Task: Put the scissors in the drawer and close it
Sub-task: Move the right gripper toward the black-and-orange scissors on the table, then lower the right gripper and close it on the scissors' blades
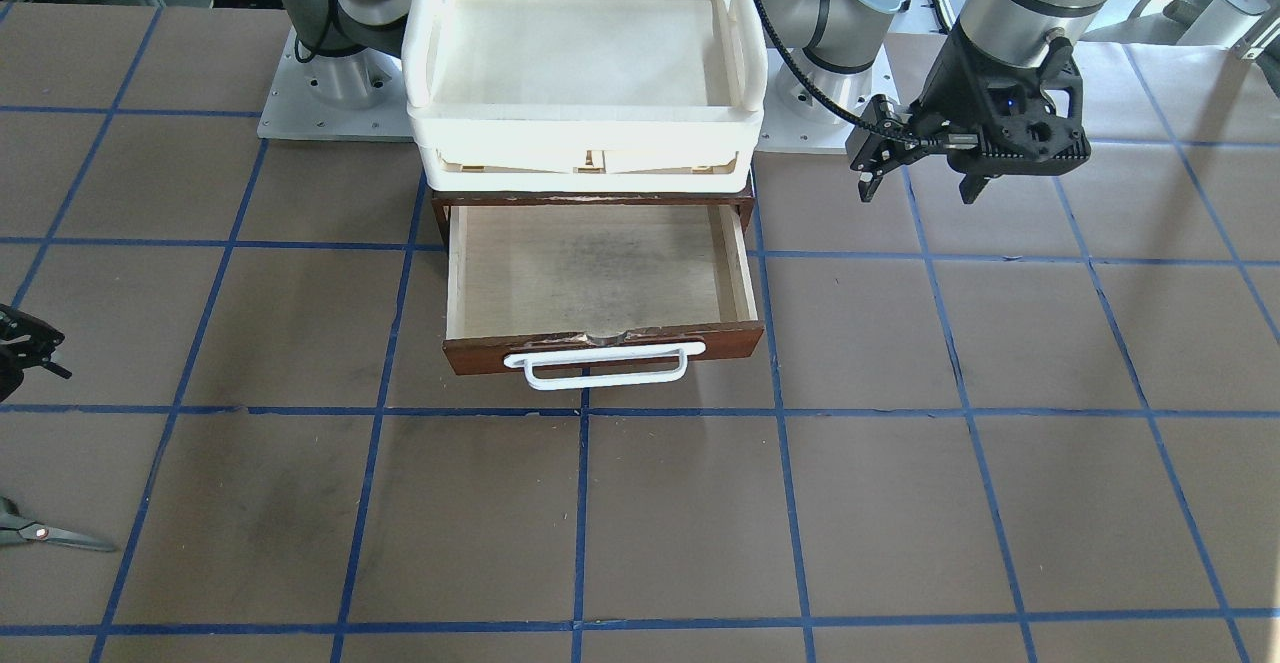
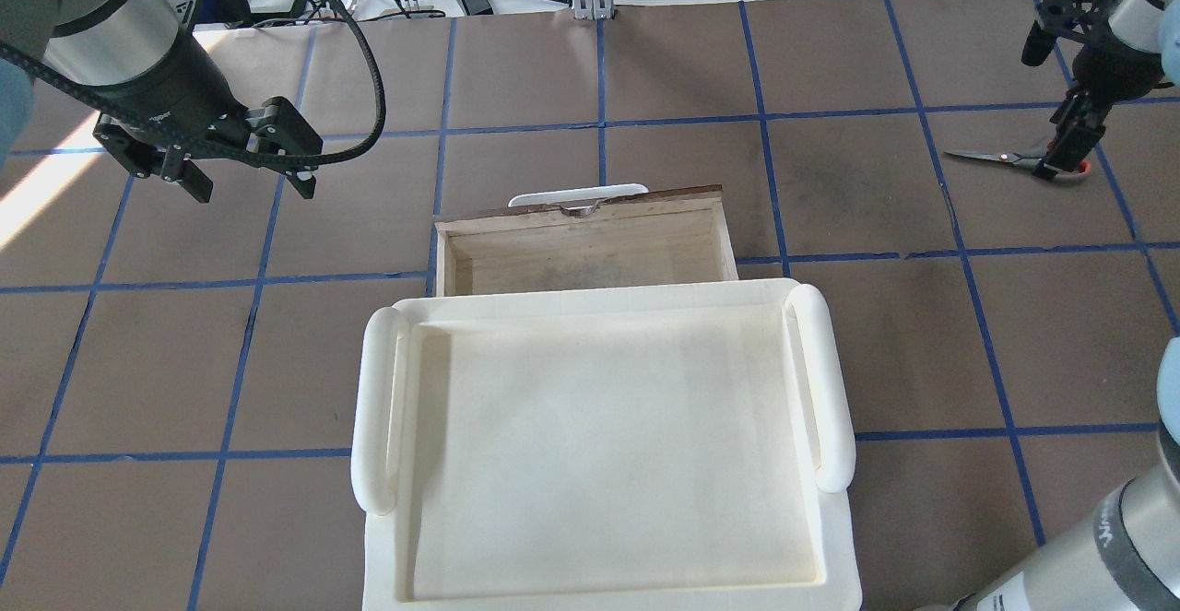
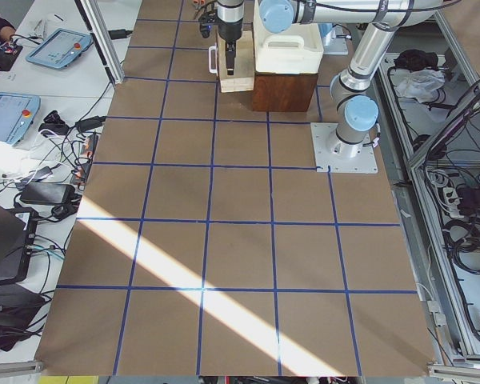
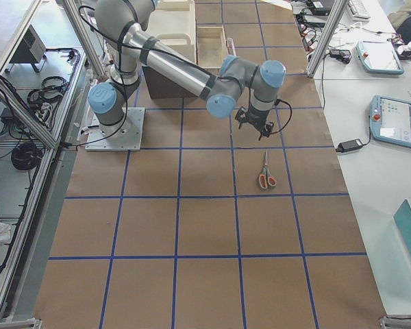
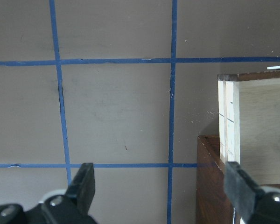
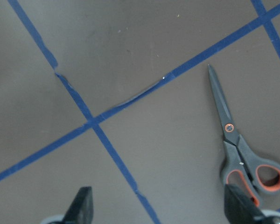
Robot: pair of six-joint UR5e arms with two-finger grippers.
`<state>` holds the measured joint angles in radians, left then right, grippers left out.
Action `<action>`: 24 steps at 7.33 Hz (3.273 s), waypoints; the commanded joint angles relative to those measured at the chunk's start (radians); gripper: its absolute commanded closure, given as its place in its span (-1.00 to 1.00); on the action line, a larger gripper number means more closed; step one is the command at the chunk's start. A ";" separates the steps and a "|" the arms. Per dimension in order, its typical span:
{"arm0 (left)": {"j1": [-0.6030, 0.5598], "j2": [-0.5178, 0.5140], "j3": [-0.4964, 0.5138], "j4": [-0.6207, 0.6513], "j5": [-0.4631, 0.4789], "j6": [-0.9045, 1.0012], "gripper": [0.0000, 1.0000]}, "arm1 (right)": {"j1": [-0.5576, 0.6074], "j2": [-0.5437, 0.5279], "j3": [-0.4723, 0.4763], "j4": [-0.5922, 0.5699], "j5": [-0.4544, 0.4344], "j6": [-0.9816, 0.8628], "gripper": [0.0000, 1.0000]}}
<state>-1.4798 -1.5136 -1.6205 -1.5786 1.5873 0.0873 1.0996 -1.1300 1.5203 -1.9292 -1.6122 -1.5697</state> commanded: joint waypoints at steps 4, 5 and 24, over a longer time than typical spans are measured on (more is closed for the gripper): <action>0.001 0.001 -0.001 0.002 0.002 0.000 -1.00 | -0.040 0.167 0.003 -0.253 0.046 -0.523 -0.92; 0.001 0.001 -0.001 0.002 0.002 -0.004 -1.00 | -0.040 0.194 0.003 -0.278 0.046 -0.524 -0.90; 0.000 0.003 -0.010 0.003 0.002 0.003 -1.00 | -0.043 0.245 -0.017 -0.353 0.029 -0.559 0.23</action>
<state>-1.4803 -1.5110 -1.6298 -1.5747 1.5884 0.0888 1.0569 -0.8859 1.5053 -2.2821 -1.5745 -2.1340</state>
